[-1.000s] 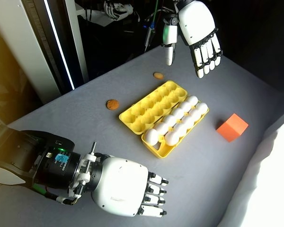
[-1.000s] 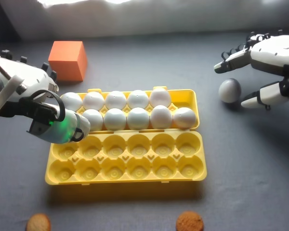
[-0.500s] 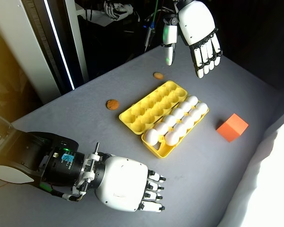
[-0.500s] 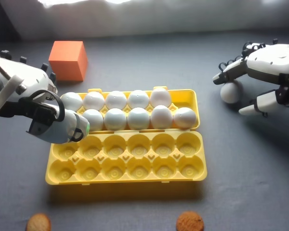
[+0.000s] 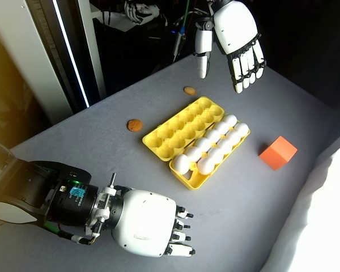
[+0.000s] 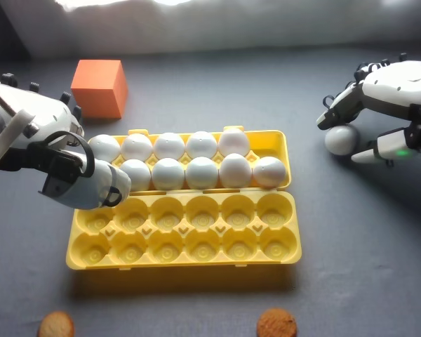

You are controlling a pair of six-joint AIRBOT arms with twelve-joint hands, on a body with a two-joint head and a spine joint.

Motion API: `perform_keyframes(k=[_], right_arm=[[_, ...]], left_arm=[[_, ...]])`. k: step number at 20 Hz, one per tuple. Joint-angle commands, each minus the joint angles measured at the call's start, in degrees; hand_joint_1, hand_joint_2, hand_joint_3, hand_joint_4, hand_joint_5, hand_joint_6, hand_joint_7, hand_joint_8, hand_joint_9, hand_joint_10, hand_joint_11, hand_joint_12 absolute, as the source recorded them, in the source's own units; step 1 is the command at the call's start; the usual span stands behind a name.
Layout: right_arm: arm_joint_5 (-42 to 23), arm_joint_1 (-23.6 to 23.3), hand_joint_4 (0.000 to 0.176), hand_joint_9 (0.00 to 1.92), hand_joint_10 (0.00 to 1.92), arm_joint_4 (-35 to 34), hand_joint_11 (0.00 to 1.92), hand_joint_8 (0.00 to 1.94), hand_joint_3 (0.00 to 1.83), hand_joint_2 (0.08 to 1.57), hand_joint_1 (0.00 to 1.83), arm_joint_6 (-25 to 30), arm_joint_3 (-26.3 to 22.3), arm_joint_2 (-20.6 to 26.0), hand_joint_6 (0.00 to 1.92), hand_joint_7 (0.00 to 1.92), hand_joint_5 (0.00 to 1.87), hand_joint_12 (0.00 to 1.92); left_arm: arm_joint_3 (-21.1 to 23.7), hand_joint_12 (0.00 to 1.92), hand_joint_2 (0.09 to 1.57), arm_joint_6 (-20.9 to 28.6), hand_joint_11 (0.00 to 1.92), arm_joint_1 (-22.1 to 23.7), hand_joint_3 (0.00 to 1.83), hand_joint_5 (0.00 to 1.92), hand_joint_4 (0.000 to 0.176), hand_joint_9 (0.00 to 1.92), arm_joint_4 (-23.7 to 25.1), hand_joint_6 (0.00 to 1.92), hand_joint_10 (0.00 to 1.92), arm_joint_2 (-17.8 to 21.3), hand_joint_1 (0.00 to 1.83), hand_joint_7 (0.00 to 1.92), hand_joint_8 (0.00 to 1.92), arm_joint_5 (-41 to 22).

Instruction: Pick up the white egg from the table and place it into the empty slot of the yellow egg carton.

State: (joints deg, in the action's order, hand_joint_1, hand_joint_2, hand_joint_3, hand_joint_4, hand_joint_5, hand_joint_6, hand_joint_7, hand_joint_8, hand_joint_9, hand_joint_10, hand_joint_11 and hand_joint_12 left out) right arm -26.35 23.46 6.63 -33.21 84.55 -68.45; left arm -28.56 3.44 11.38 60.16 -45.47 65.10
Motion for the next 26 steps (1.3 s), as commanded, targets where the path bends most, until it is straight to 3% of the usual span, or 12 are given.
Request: perform_keyframes(k=[1,2,3,7,10,14,19,26], right_arm=[[-5.61,-0.46,0.000,0.65,0.66,-1.06,0.23,0.08,0.00,1.02,1.27,0.41,0.45,0.78,0.04,0.97,0.85,1.50],[-5.61,-0.46,0.000,0.78,0.71,-1.06,0.40,1.03,0.00,1.13,1.25,0.45,0.45,0.80,0.91,1.00,0.84,1.44],[-5.61,-0.46,0.000,0.80,1.20,-1.06,0.47,1.06,0.01,1.15,1.34,0.47,0.45,0.81,1.10,0.99,0.81,1.44],[-5.85,-0.48,0.000,0.79,1.32,-1.10,0.48,1.09,0.00,1.15,1.37,0.68,0.44,0.91,1.06,1.00,0.81,1.42],[-5.86,-0.48,0.000,0.96,1.12,-1.12,0.64,0.98,0.00,1.08,1.39,0.79,0.44,0.94,0.79,1.05,1.00,1.33],[-6.76,-1.10,0.000,1.00,1.08,-1.12,0.69,0.93,0.00,1.07,1.39,0.81,0.44,1.12,0.79,1.08,1.00,1.33],[-7.23,-5.05,0.000,0.99,1.10,-1.12,0.66,0.90,0.00,1.07,1.39,0.82,0.42,0.84,0.79,1.08,1.01,1.34],[-4.77,-9.60,0.000,0.99,1.10,-4.45,0.66,0.89,0.00,1.07,1.39,0.87,0.42,-3.62,0.80,1.09,1.00,1.34]], left_arm=[[0.11,0.52,1.23,-0.26,0.00,0.68,0.00,0.30,0.000,0.28,4.76,0.00,0.00,0.70,0.00,0.33,0.00,0.29],[0.11,0.54,1.23,-0.26,0.00,0.68,0.00,0.29,0.000,0.27,4.76,0.00,0.00,0.70,0.00,0.33,0.00,0.29],[0.11,0.51,1.23,-0.26,0.00,0.68,0.00,0.27,0.000,0.26,4.76,0.00,0.00,0.70,0.00,0.31,0.00,0.29],[0.11,0.46,1.23,-0.26,0.00,0.68,0.00,0.25,0.000,0.23,4.76,0.00,0.00,0.70,0.00,0.28,0.00,0.28],[0.11,0.46,1.24,-0.26,0.00,0.68,0.00,0.27,0.000,0.23,4.76,0.00,0.00,0.70,0.00,0.28,0.00,0.28],[0.11,0.49,1.24,-0.26,0.00,0.68,0.00,0.28,0.000,0.24,4.76,0.00,0.00,0.70,0.00,0.30,0.00,0.28],[0.11,0.51,1.23,-0.26,0.00,0.68,0.00,0.28,0.000,0.25,4.76,0.00,0.00,0.70,0.00,0.30,0.00,0.29],[0.11,0.53,1.24,-0.26,0.01,0.69,0.00,0.30,0.000,0.27,4.76,0.01,0.01,0.70,0.00,0.32,0.01,0.29]])
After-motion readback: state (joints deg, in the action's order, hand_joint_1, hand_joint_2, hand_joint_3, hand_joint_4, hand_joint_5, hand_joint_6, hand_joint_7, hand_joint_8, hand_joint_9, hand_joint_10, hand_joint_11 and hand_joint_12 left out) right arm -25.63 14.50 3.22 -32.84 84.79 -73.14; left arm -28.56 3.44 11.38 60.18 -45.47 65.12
